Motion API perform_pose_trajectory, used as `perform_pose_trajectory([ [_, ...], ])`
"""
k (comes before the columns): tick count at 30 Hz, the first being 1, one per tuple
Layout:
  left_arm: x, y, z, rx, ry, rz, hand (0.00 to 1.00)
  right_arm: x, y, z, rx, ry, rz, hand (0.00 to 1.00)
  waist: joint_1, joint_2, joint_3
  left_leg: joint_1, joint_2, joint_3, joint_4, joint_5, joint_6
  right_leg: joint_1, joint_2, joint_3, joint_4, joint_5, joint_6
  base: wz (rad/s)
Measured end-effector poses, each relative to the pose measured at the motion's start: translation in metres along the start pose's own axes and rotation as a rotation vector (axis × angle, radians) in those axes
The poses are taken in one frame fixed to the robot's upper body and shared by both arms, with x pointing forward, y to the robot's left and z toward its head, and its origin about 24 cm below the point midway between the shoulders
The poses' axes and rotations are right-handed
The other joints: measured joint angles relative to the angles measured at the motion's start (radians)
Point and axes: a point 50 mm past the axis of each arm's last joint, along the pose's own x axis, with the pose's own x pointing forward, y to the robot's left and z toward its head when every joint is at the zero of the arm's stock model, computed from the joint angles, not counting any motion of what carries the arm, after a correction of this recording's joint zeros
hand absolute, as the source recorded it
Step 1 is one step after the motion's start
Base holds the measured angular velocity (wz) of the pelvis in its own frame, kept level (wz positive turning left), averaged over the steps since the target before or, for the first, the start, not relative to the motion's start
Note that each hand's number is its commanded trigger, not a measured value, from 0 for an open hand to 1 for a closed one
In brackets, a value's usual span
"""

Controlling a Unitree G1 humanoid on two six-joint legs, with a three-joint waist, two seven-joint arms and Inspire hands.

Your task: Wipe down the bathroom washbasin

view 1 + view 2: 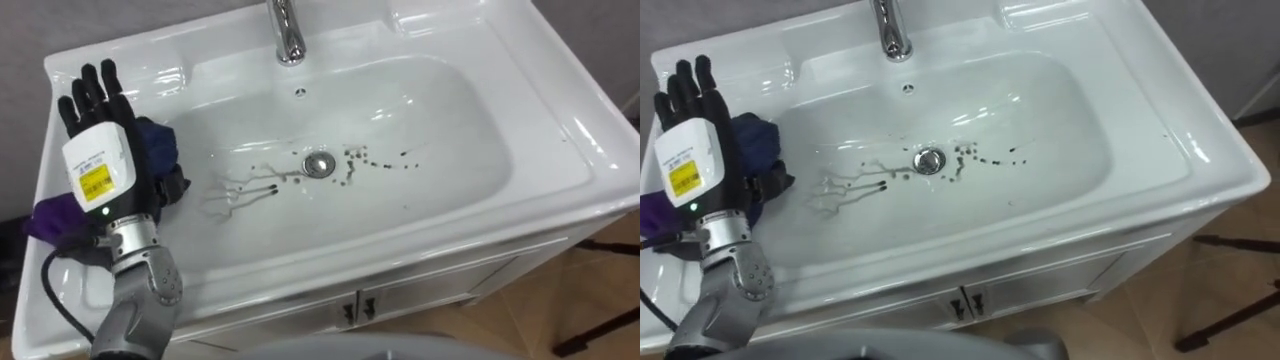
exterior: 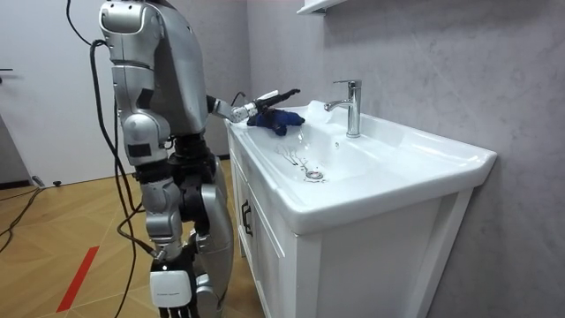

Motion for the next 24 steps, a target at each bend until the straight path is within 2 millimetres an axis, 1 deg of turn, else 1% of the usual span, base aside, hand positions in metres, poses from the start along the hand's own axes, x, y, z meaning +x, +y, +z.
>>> perform_pose_trajectory([
  [9, -0.002, -0.002, -0.003, -0.009, 0.035, -0.019, 0.00, 0.000, 0.000, -0.003, 0.004, 0.033, 0.001, 0.00, -0.011, -0.001, 0.0007, 0.019, 0.000, -0.005, -0.007, 0.000, 0.000, 0.020, 0.000, -0.006, -0.003, 0.000, 0.000, 0.01],
  [16, -0.003, -0.012, -0.008, 0.019, 0.069, -0.090, 0.00, 0.000, 0.000, -0.002, 0.001, 0.045, 0.002, 0.00, -0.008, 0.002, 0.0000, 0.027, 0.001, 0.003, -0.015, 0.000, 0.000, 0.019, 0.002, 0.000, -0.002, 0.000, 0.000, -0.02],
  [24, -0.007, -0.015, -0.012, 0.040, 0.091, -0.126, 0.00, 0.000, 0.000, -0.003, -0.004, 0.059, 0.001, 0.00, -0.003, 0.001, -0.0007, 0.034, 0.000, 0.006, -0.015, 0.000, 0.000, 0.019, 0.003, 0.002, -0.002, 0.000, 0.000, -0.06],
])
